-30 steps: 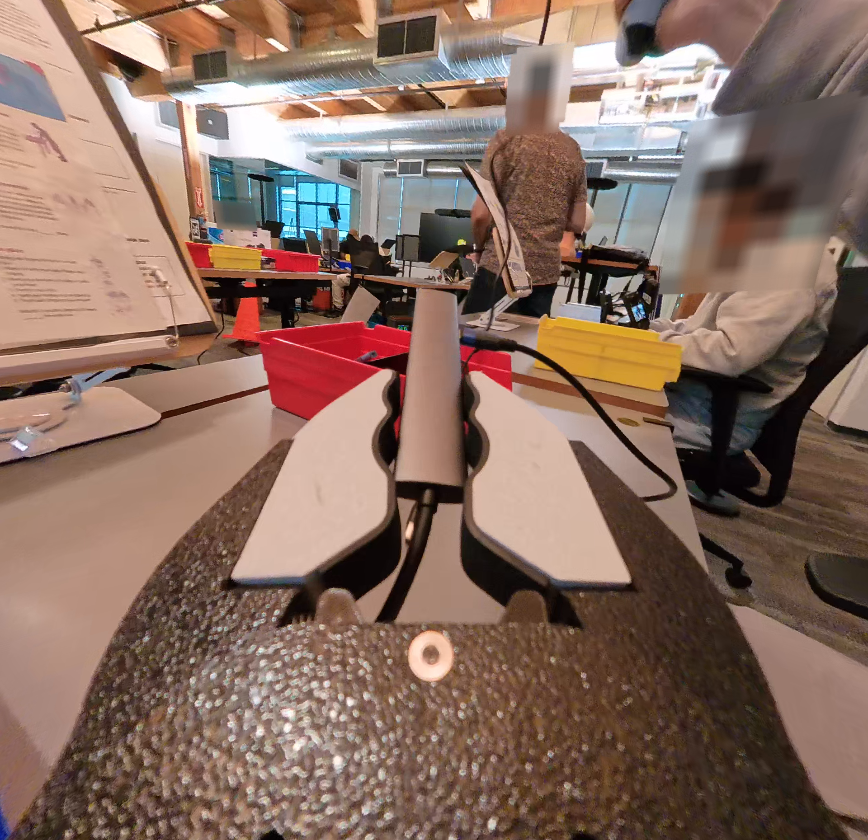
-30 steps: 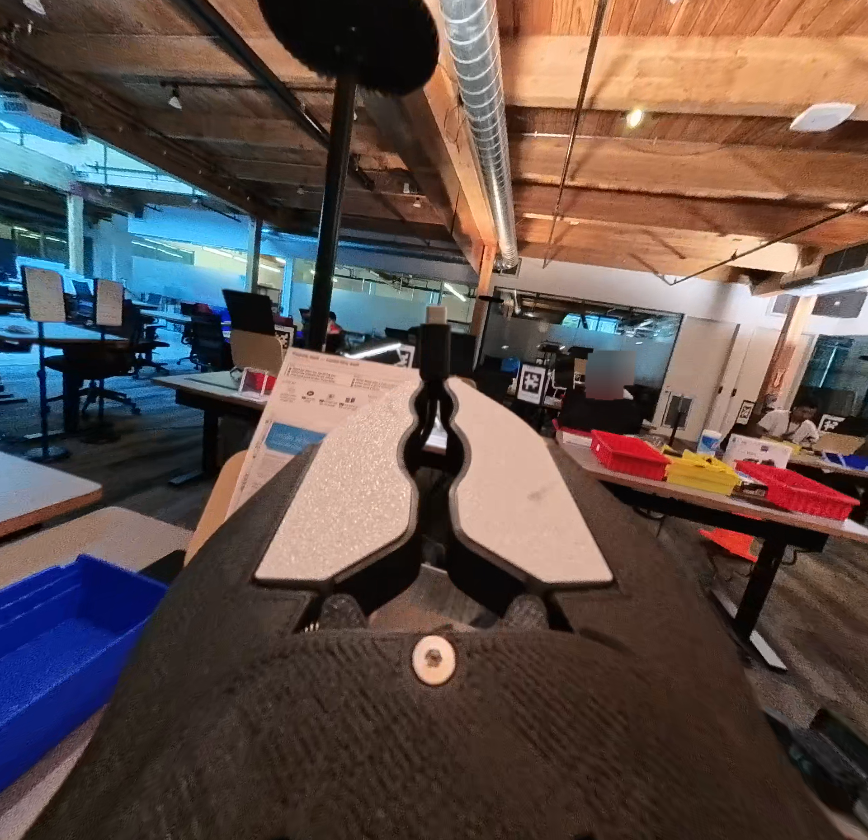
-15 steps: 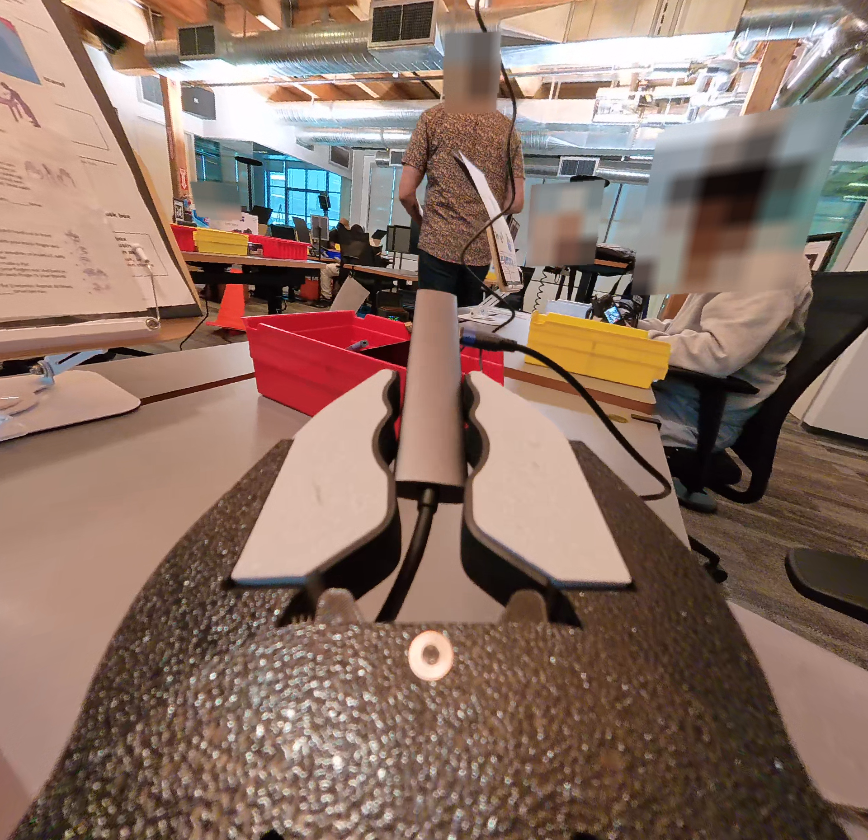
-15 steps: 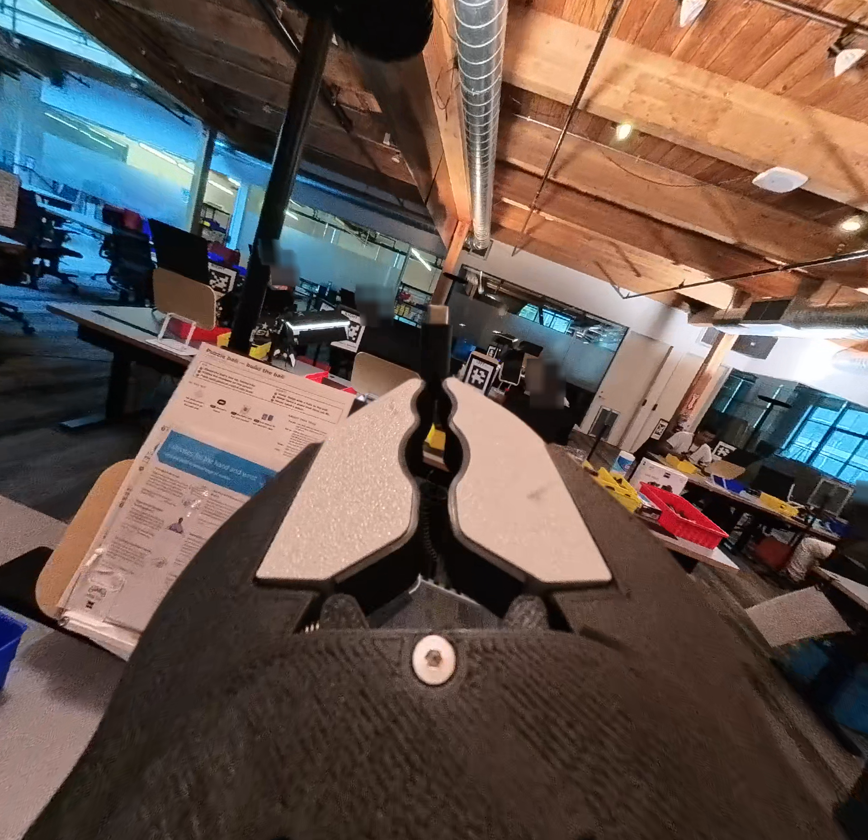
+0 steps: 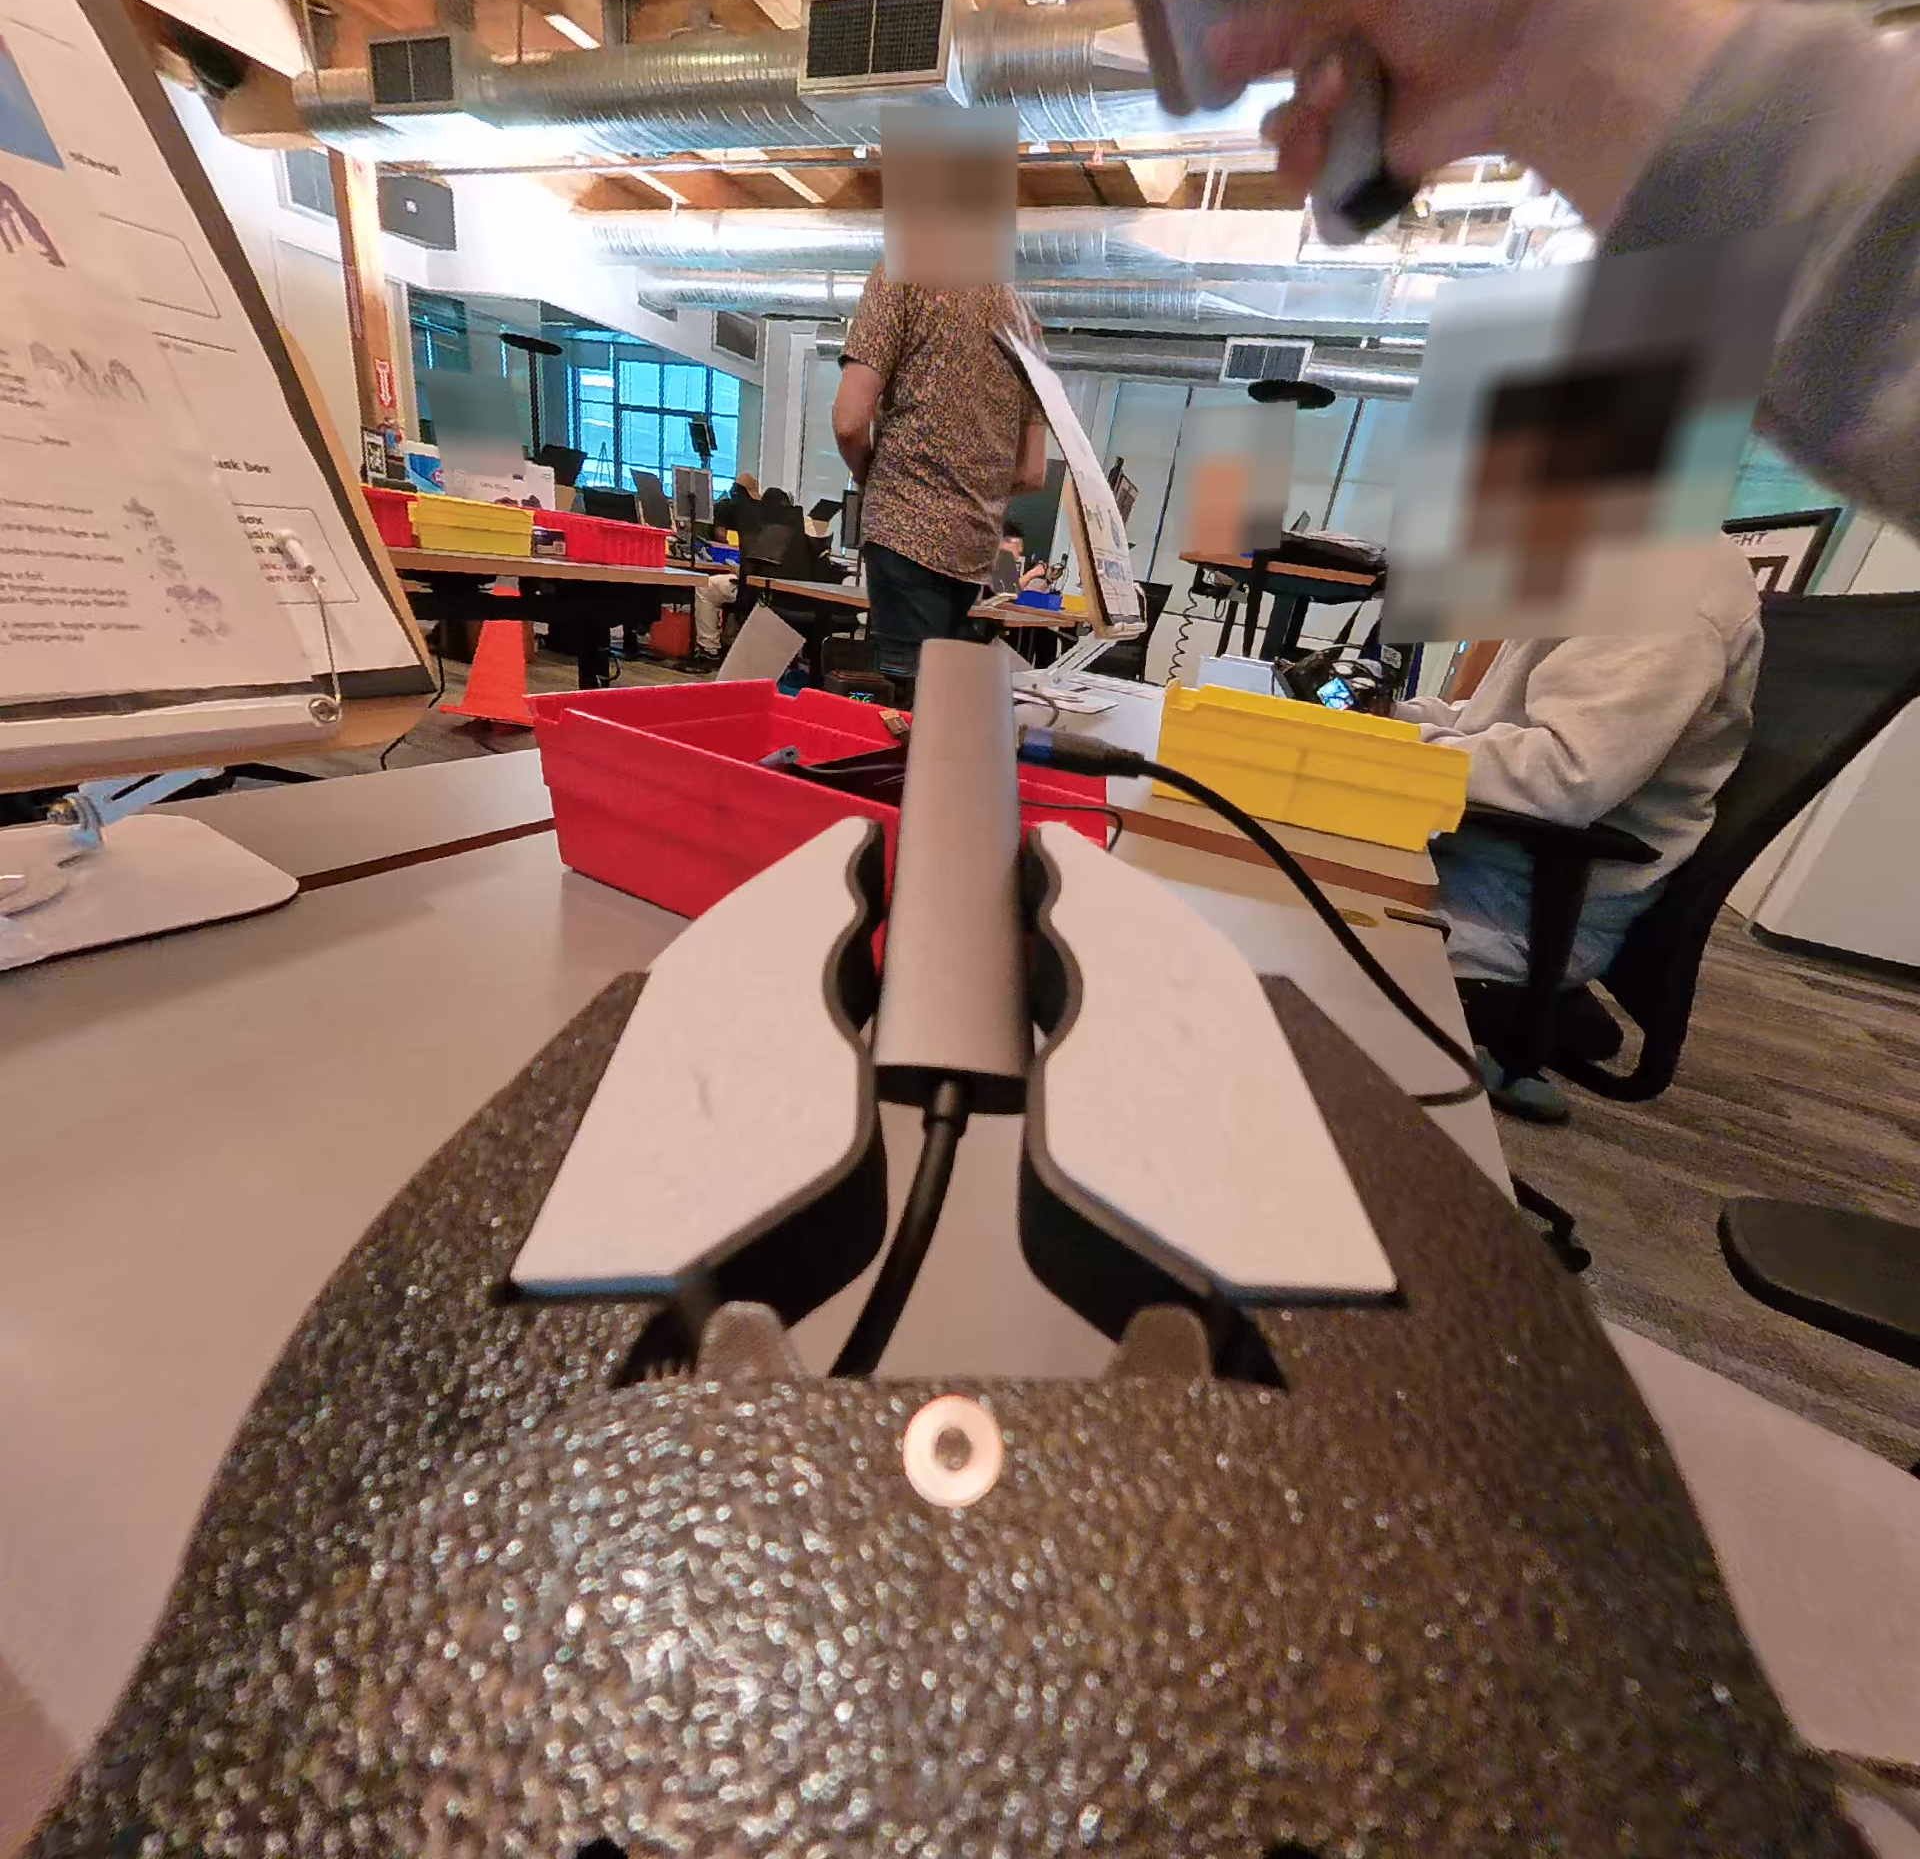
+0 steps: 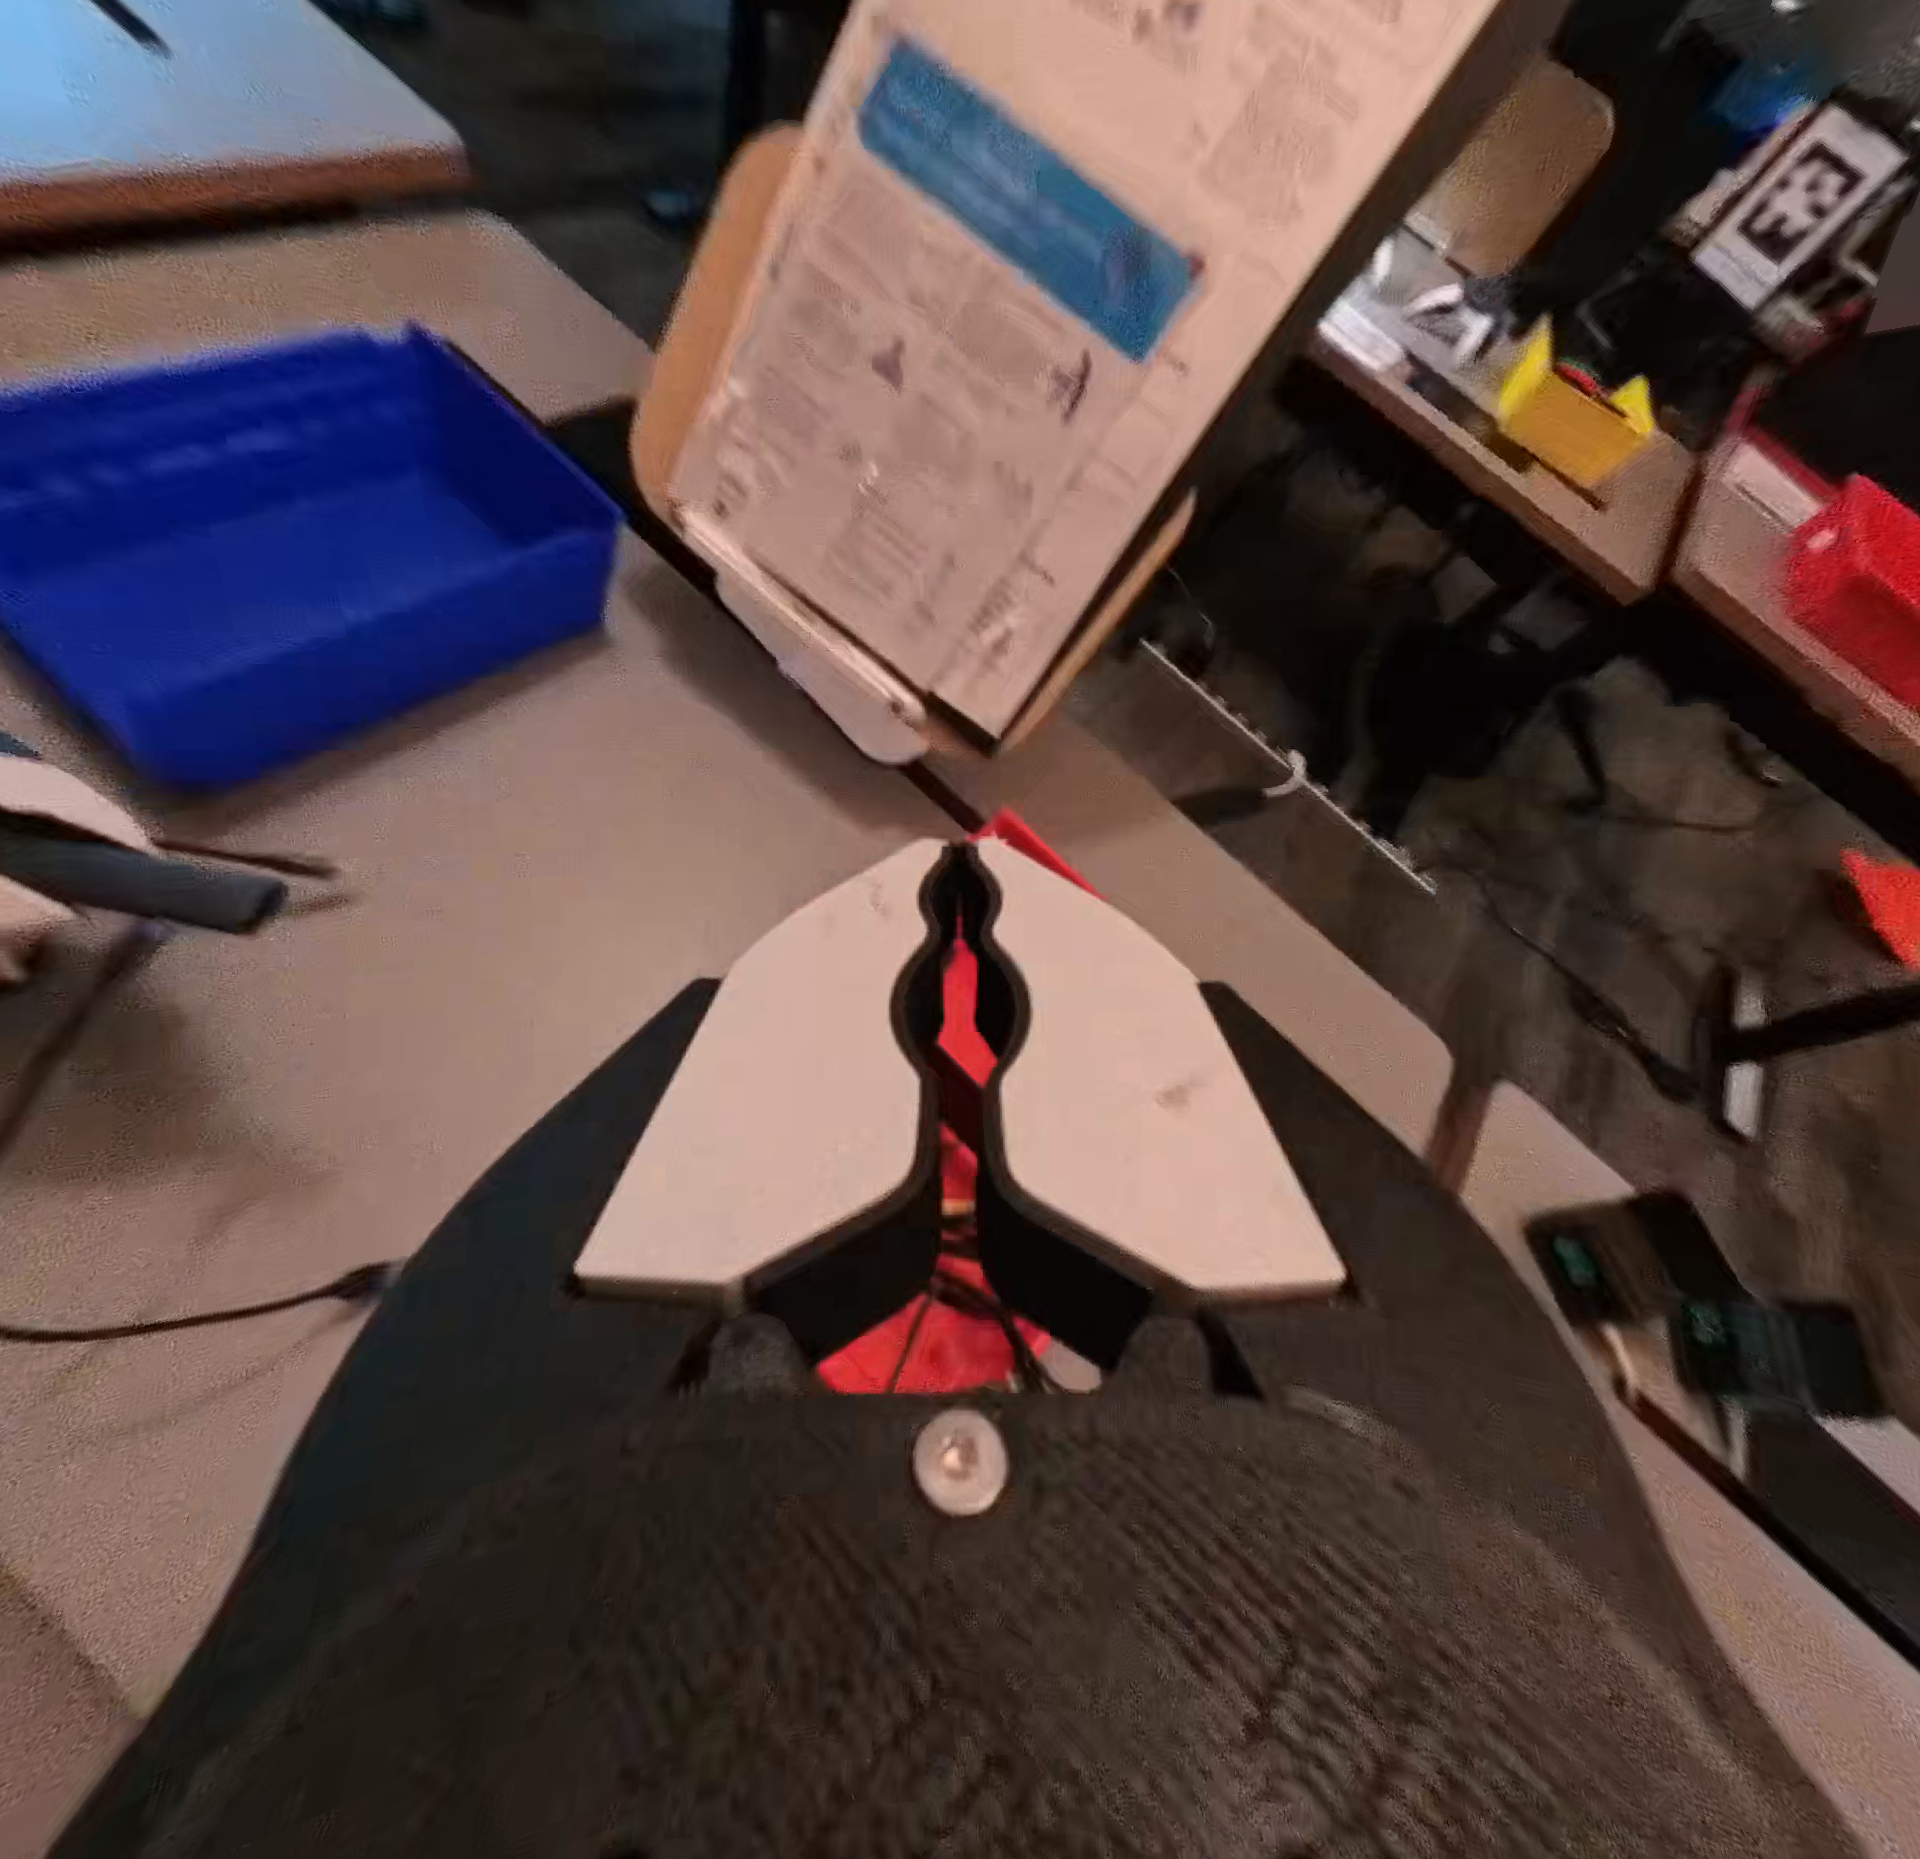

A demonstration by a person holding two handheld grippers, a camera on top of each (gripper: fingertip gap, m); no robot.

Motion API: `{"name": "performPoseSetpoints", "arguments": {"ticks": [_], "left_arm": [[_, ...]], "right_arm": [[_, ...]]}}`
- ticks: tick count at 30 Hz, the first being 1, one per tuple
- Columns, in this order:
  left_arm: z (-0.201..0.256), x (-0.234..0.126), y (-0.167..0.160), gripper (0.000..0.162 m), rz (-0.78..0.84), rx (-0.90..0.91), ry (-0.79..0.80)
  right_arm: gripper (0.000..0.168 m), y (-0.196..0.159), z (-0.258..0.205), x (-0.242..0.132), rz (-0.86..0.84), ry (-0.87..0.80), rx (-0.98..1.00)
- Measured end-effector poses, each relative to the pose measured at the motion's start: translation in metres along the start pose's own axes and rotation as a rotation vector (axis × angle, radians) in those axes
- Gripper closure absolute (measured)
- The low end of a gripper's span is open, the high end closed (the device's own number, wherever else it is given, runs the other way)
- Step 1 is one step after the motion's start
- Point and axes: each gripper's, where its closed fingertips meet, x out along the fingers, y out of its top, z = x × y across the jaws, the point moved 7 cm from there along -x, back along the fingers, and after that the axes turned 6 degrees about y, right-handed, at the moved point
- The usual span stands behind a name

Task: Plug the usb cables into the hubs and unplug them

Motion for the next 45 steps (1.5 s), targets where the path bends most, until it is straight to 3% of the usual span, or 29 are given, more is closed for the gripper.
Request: {"name": "performPoseSetpoints", "arguments": {"ticks": [1, 4, 6, 9, 13, 15, 16, 17, 18, 20, 25, 28, 30, 33, 36, 37, 38, 39, 41, 45], "left_arm": [[0.000, 0.000, -0.001, 0.138, -0.002, -0.005, 0.000], [-0.001, 0.002, -0.005, 0.138, -0.015, -0.016, 0.001], [-0.002, 0.002, -0.006, 0.138, -0.020, -0.012, 0.007], [-0.001, 0.003, -0.006, 0.138, -0.026, -0.008, 0.005], [0.000, 0.003, -0.007, 0.138, -0.032, -0.003, 0.006], [0.000, 0.003, -0.007, 0.138, -0.034, -0.001, 0.004], [0.000, 0.003, -0.007, 0.138, -0.035, -0.001, 0.004], [0.001, 0.004, -0.007, 0.138, -0.036, -0.001, 0.005], [0.001, 0.004, -0.007, 0.138, -0.036, 0.000, 0.004], [0.001, 0.004, -0.008, 0.138, -0.039, -0.002, 0.002], [-0.001, 0.002, -0.007, 0.138, -0.037, -0.008, 0.007], [-0.002, 0.002, -0.007, 0.138, -0.031, -0.016, 0.006], [-0.001, 0.004, -0.008, 0.138, -0.031, -0.028, 0.001], [0.002, 0.005, -0.008, 0.138, -0.034, -0.023, -0.009], [0.005, 0.005, -0.006, 0.138, -0.038, 0.006, -0.013], [0.005, 0.005, -0.006, 0.138, -0.039, 0.008, -0.014], [0.004, 0.005, -0.006, 0.138, -0.038, 0.005, -0.013], [0.004, 0.004, -0.006, 0.138, -0.037, 0.001, -0.012], [0.002, 0.003, -0.004, 0.138, -0.034, 0.002, -0.010], [-0.002, 0.001, -0.003, 0.138, -0.020, -0.011, -0.001]], "right_arm": [[0.167, -0.028, -0.011, 0.009, -0.064, -0.075, -0.026], [0.141, -0.124, -0.044, 0.034, -0.438, -0.215, 0.015], [0.136, -0.176, -0.057, 0.045, -0.533, -0.364, 0.050], [0.132, -0.241, -0.063, 0.064, -0.587, -0.410, 0.182], [0.138, -0.274, -0.058, 0.085, -0.506, -0.383, 0.185], [0.140, -0.283, -0.058, 0.092, -0.577, -0.355, 0.126], [0.141, -0.286, -0.057, 0.094, -0.617, -0.356, 0.099], [0.160, -0.287, -0.055, 0.095, -0.645, -0.368, 0.056], [0.168, -0.286, -0.053, 0.095, -0.664, -0.355, 0.021], [0.168, -0.277, -0.049, 0.094, -0.654, -0.331, 0.030], [0.168, -0.205, -0.013, 0.052, -0.312, -0.546, 0.044], [0.168, -0.182, -0.015, 0.060, -0.228, -0.277, -0.002], [0.133, -0.183, -0.018, 0.082, -0.260, -0.197, -0.031], [0.132, -0.189, -0.040, 0.121, -0.305, -0.050, -0.194], [0.126, -0.208, -0.045, 0.160, -0.495, -0.079, -0.242], [0.132, -0.216, -0.043, 0.170, -0.557, -0.112, -0.259], [0.155, -0.221, -0.037, 0.174, -0.594, -0.208, -0.298], [0.164, -0.222, -0.033, 0.173, -0.615, -0.274, -0.338], [0.165, -0.220, -0.035, 0.169, -0.595, -0.225, -0.291], [0.165, -0.190, -0.035, 0.129, -0.340, -0.198, -0.235]]}}
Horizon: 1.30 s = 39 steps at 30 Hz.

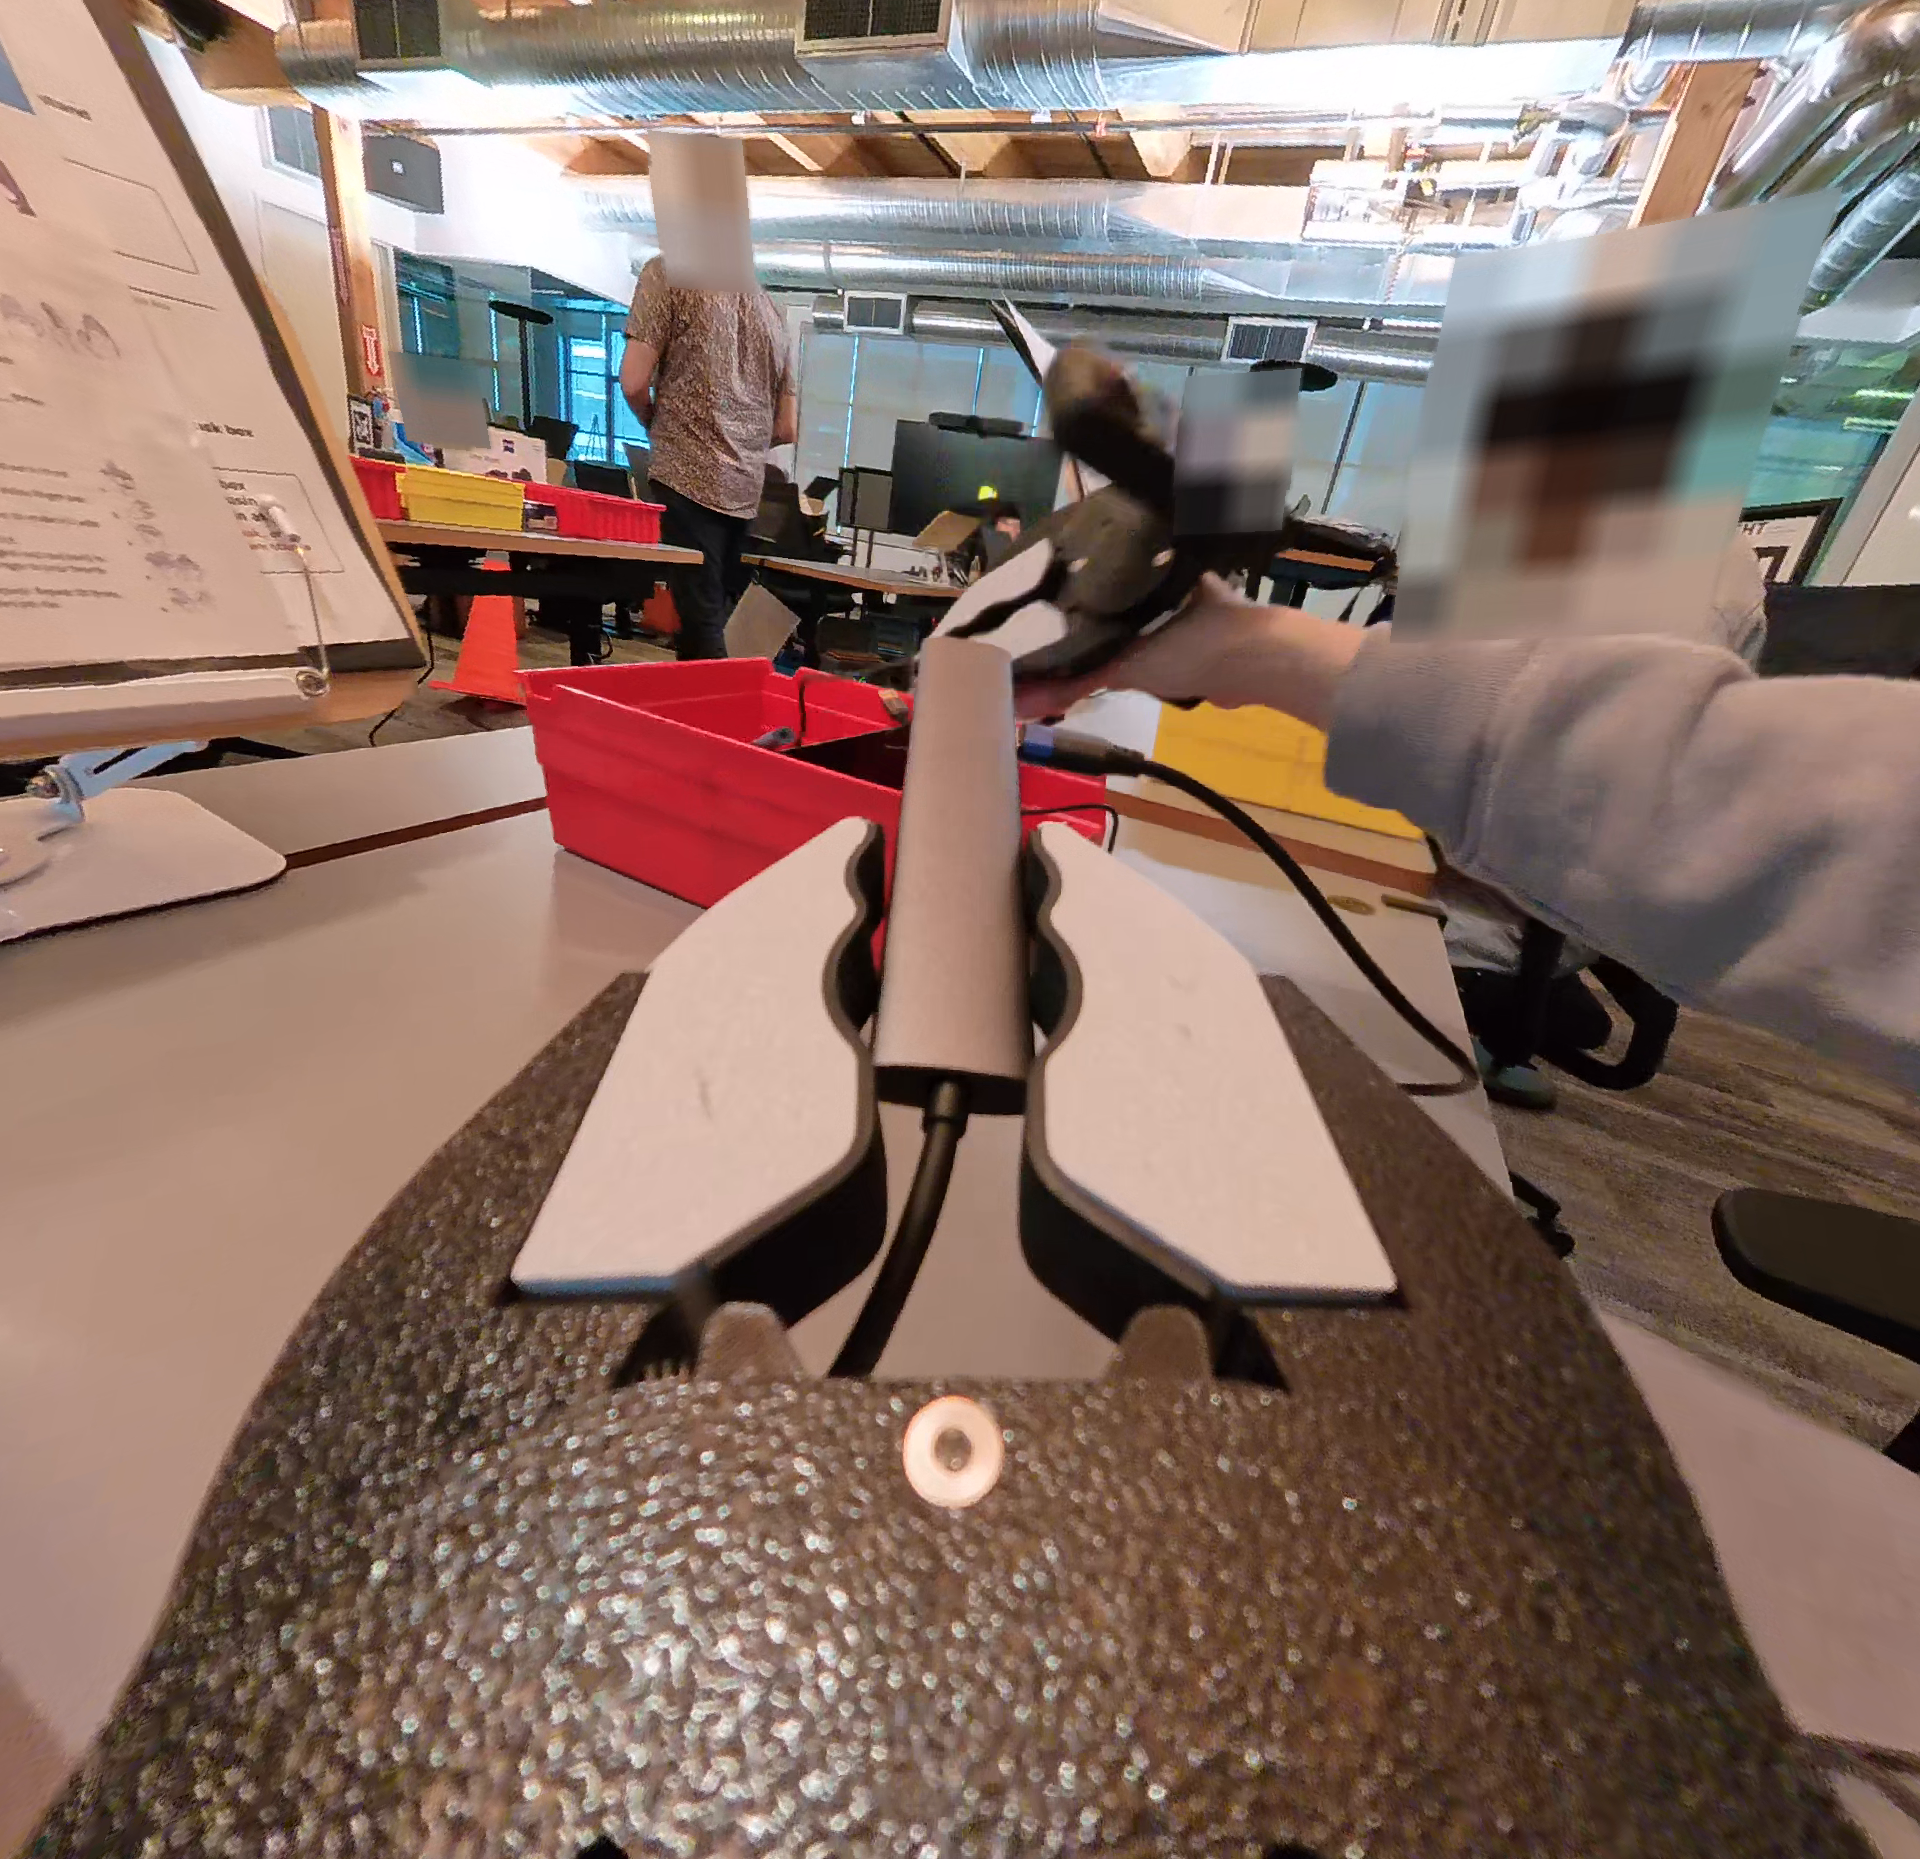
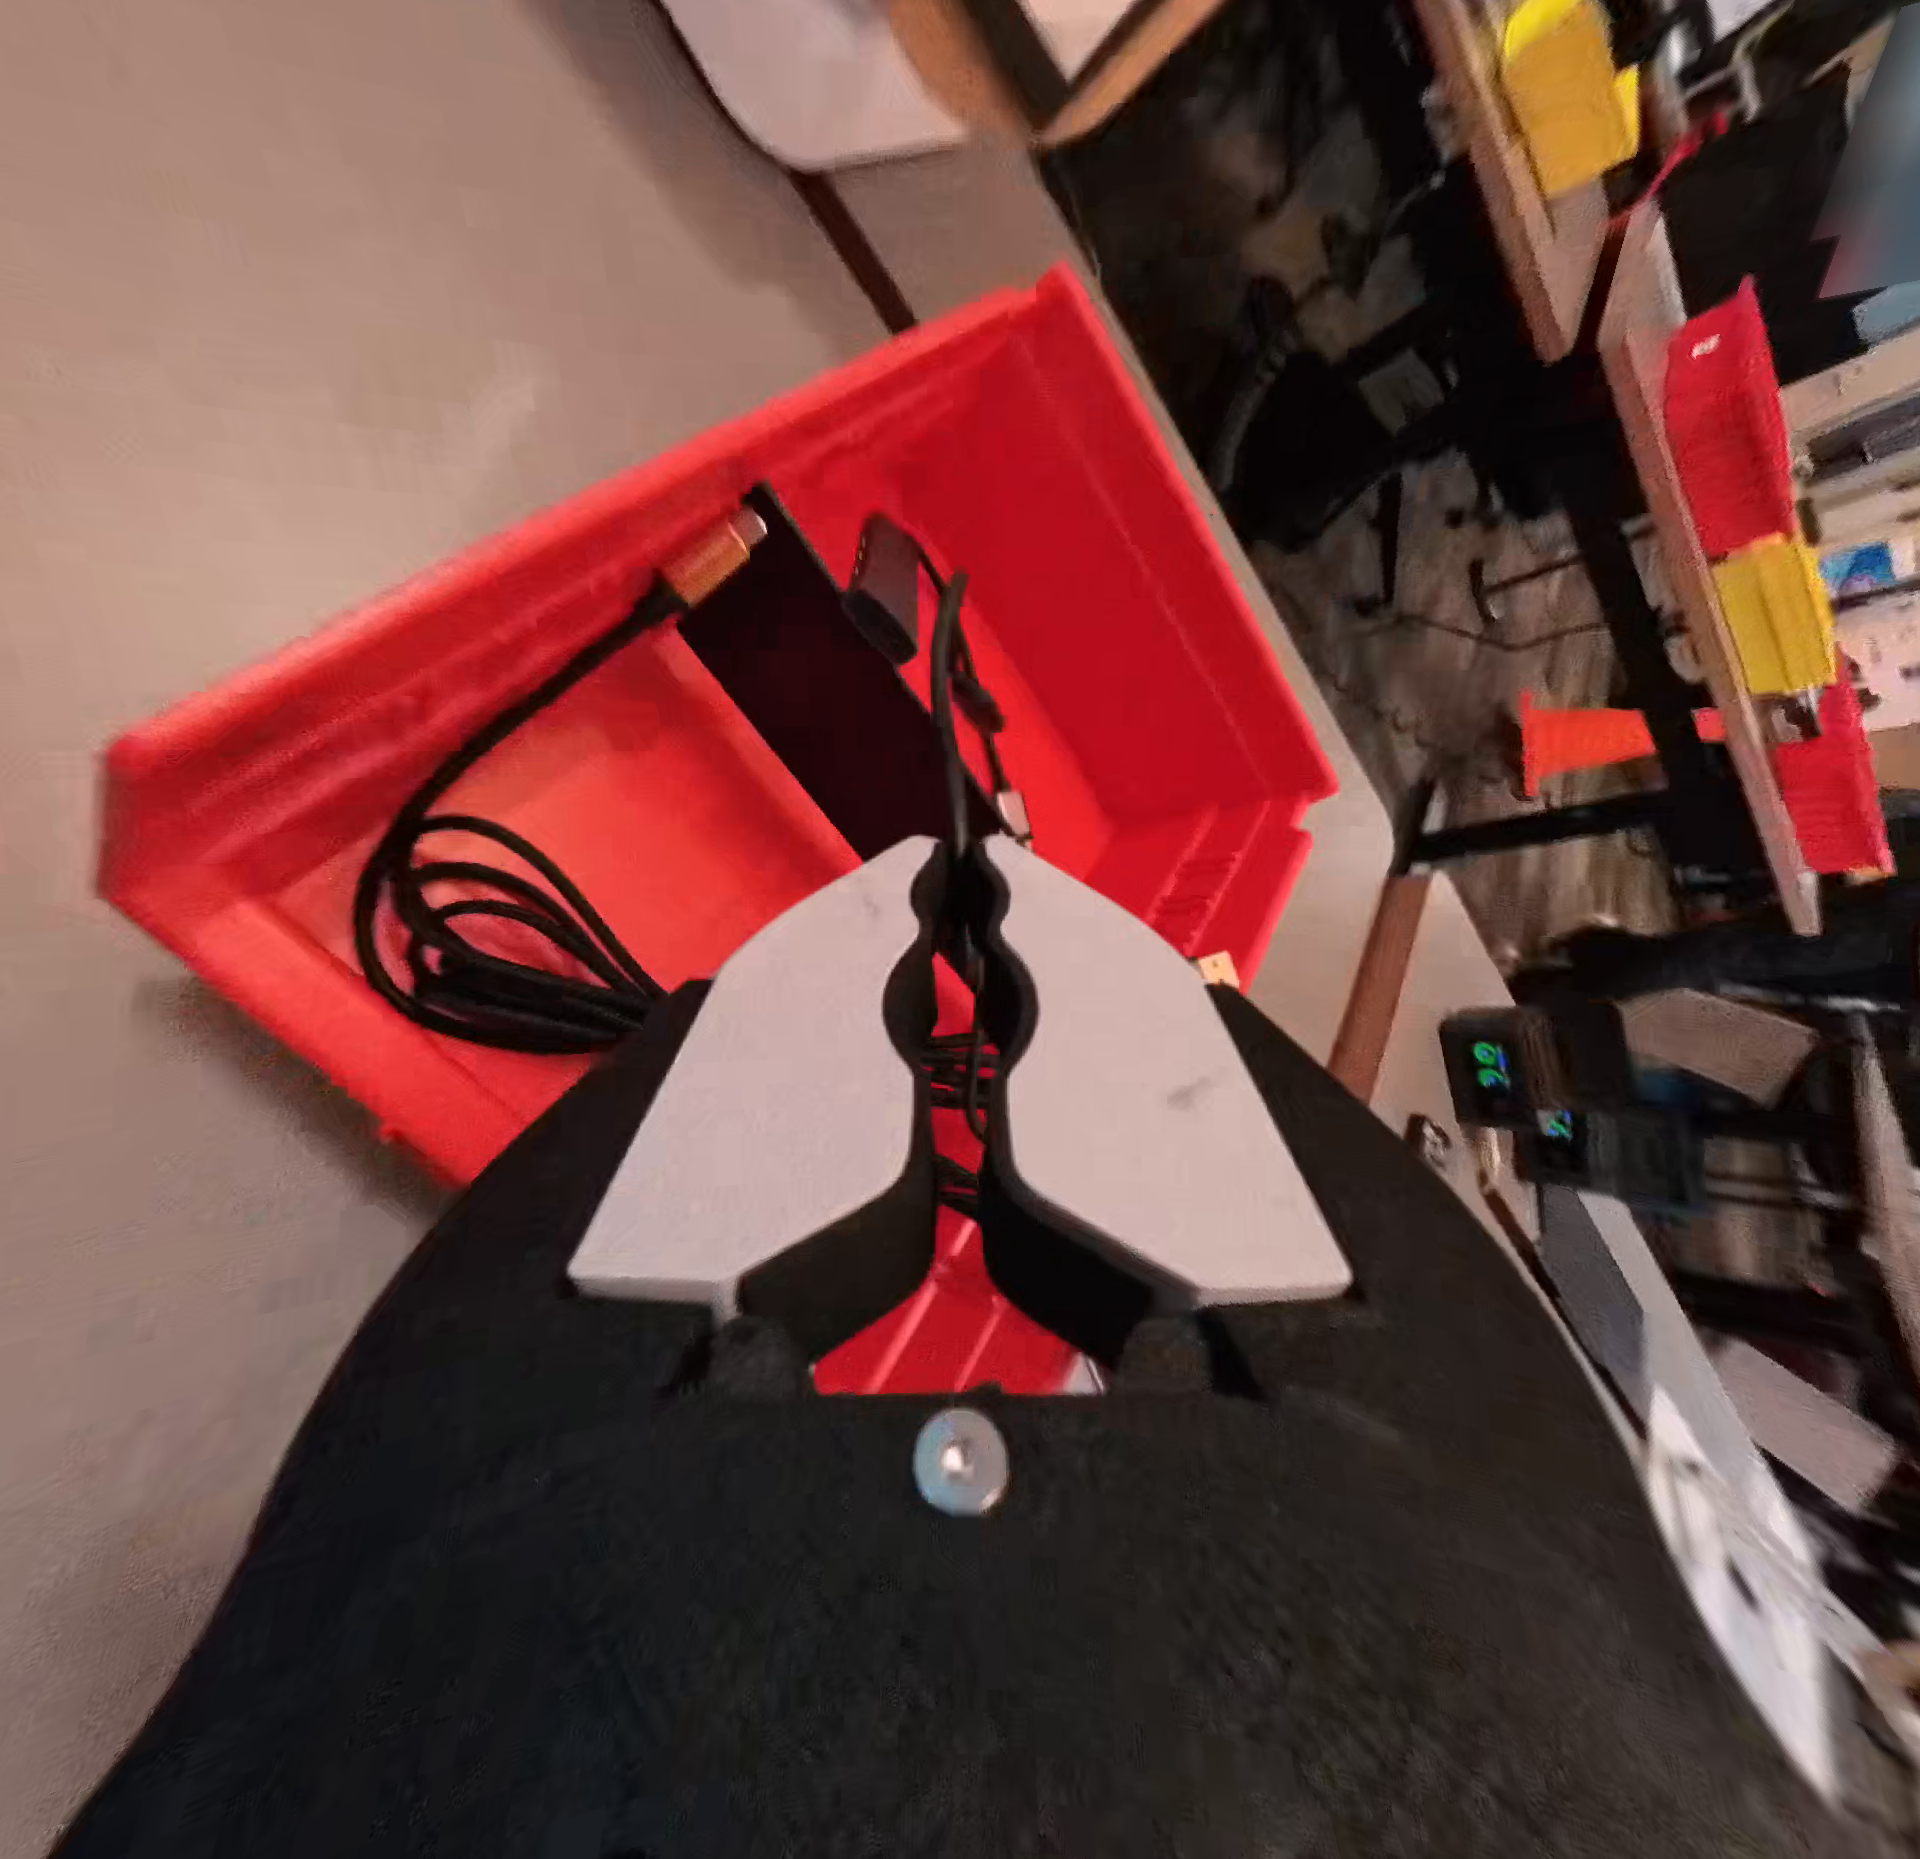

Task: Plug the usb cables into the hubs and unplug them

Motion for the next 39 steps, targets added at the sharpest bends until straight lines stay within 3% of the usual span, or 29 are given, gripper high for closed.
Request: {"name": "performPoseSetpoints", "arguments": {"ticks": [4, 6, 7, 11, 13, 17, 20, 24, 27, 29, 32, 36, 39], "left_arm": [[-0.004, 0.000, -0.002, 0.138, -0.001, -0.015, 0.006], [-0.004, 0.000, -0.003, 0.138, -0.001, -0.024, 0.006], [-0.004, 0.001, -0.003, 0.138, -0.002, -0.028, 0.004], [0.002, 0.004, -0.006, 0.138, -0.014, -0.022, -0.009], [0.005, 0.006, -0.007, 0.138, -0.024, -0.012, -0.015], [0.008, 0.006, -0.007, 0.138, -0.028, 0.015, -0.021], [0.005, 0.006, -0.007, 0.138, -0.026, 0.007, -0.017], [0.002, 0.007, -0.011, 0.138, -0.025, -0.035, -0.021], [0.002, 0.008, -0.011, 0.138, -0.027, -0.045, -0.028], [0.004, 0.008, -0.009, 0.138, -0.022, -0.034, -0.030], [0.004, 0.007, -0.008, 0.138, -0.024, -0.016, -0.023], [0.002, 0.007, -0.009, 0.138, -0.025, -0.022, -0.019], [0.003, 0.008, -0.009, 0.138, -0.027, -0.025, -0.024]], "right_arm": [[0.166, 0.001, 0.013, -0.053, 0.222, -0.016, 0.087], [0.166, -0.003, -0.001, -0.052, 0.236, 0.174, 0.084], [0.165, -0.007, -0.008, -0.045, 0.192, 0.241, 0.091], [0.160, -0.018, -0.023, -0.004, 0.020, 0.146, -0.022], [0.126, -0.025, -0.023, 0.005, -0.111, 0.124, 0.024], [0.125, -0.030, -0.017, -0.023, -0.095, 0.162, 0.234], [0.121, -0.062, -0.024, -0.046, -0.283, 0.200, 0.333], [0.129, -0.094, -0.047, -0.036, -0.360, 0.194, 0.188], [0.165, -0.106, -0.052, -0.024, -0.379, 0.122, 0.107], [0.165, -0.102, -0.050, -0.022, -0.363, 0.119, 0.125], [0.165, -0.079, -0.021, -0.033, -0.202, -0.057, 0.181], [0.165, -0.043, 0.028, -0.058, 0.147, -0.268, 0.415], [0.165, -0.027, 0.038, -0.055, 0.333, -0.166, 0.566]]}}
